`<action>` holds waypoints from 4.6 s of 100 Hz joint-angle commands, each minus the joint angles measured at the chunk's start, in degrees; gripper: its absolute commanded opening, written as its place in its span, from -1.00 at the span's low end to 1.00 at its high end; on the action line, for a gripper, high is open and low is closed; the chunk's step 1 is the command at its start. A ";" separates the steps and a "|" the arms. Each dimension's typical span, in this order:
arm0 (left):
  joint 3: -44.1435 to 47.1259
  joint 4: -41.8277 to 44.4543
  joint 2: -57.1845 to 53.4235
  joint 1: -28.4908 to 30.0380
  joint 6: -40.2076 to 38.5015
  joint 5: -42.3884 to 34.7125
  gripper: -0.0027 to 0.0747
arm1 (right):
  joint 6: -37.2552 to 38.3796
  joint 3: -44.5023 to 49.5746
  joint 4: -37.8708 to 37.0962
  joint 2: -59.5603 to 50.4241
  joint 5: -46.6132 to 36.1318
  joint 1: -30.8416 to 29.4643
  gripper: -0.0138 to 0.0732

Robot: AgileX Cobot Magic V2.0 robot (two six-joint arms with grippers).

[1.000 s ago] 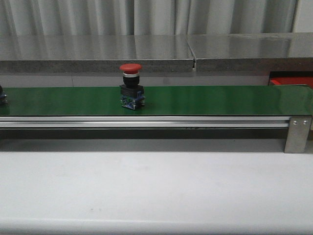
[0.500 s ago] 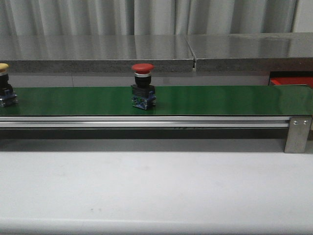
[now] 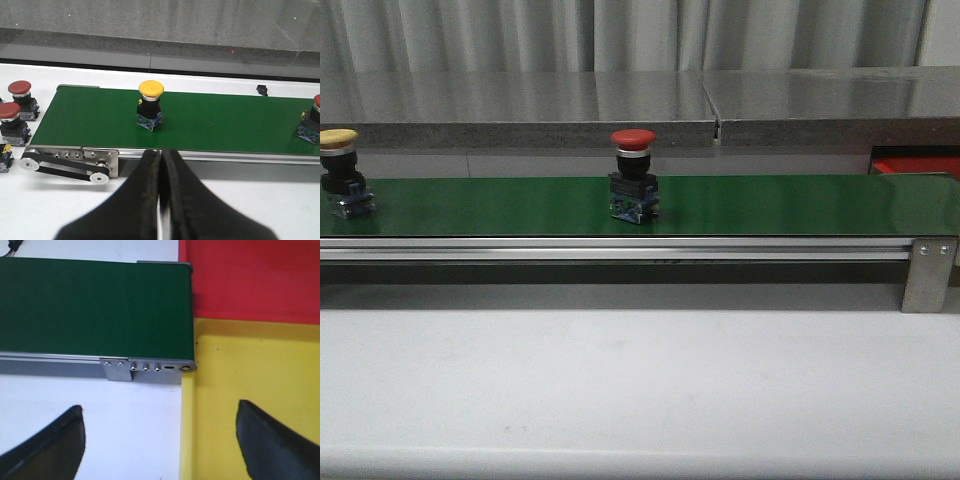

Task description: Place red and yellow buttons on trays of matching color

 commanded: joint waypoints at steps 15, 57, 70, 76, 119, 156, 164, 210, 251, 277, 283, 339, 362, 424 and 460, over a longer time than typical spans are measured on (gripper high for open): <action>-1.42 -1.29 0.37 -0.55 0.01 -4.15 -0.98 | -7.83 -11.79 2.79 9.80 1.38 6.80 0.73; -1.42 -1.29 0.37 -0.55 0.01 -4.15 -0.98 | -23.25 -33.32 6.57 34.18 7.52 18.66 0.73; -1.42 -1.29 0.37 -0.55 0.01 -4.15 -0.98 | -27.28 -38.12 10.92 40.25 9.47 19.14 0.73; -1.42 -1.29 0.37 -0.55 0.01 -4.15 -0.98 | -29.69 -39.64 13.27 42.15 10.21 19.14 0.73; -1.42 -1.29 0.37 -0.55 0.01 -4.15 -0.98 | -41.12 -46.11 24.54 50.44 12.30 19.14 0.73; -1.42 -1.29 0.37 -0.55 0.01 -4.15 -0.98 | -44.51 -48.33 28.91 54.73 11.22 19.14 0.73; -1.42 -1.29 0.37 -0.55 0.01 -4.15 -0.98 | -44.56 -48.33 28.91 55.40 10.72 19.14 0.73; -1.42 -1.29 0.37 -0.55 0.01 -4.15 -0.98 | -44.56 -48.40 28.86 55.78 10.40 19.08 -0.49; -1.42 -1.29 0.37 -0.55 0.01 -4.15 -0.98 | -42.93 -60.33 28.80 54.87 19.43 12.97 -0.59; -1.42 -1.29 0.37 -0.55 0.01 -4.15 -0.98 | -40.16 -66.93 28.80 54.87 19.31 2.22 -0.59; -1.42 -1.29 0.37 -0.55 0.01 -4.15 -0.98 | -40.16 -67.18 28.80 54.87 19.26 -0.26 -0.59; -1.42 -1.29 0.37 -0.55 0.01 -4.15 -0.98 | -40.16 -67.18 28.80 57.24 17.11 -20.06 -0.59; -1.42 -1.29 0.37 -0.55 0.01 -4.15 -0.98 | -40.16 -67.18 28.86 61.84 14.53 -22.36 -0.59; -1.42 -1.29 0.37 -0.55 0.01 -4.15 -0.98 | -39.98 -66.86 31.03 72.09 13.73 -21.50 -0.59; -1.42 -1.29 0.37 -0.55 0.01 -4.15 -0.98 | -39.98 -66.86 30.97 74.06 13.27 -17.81 -0.58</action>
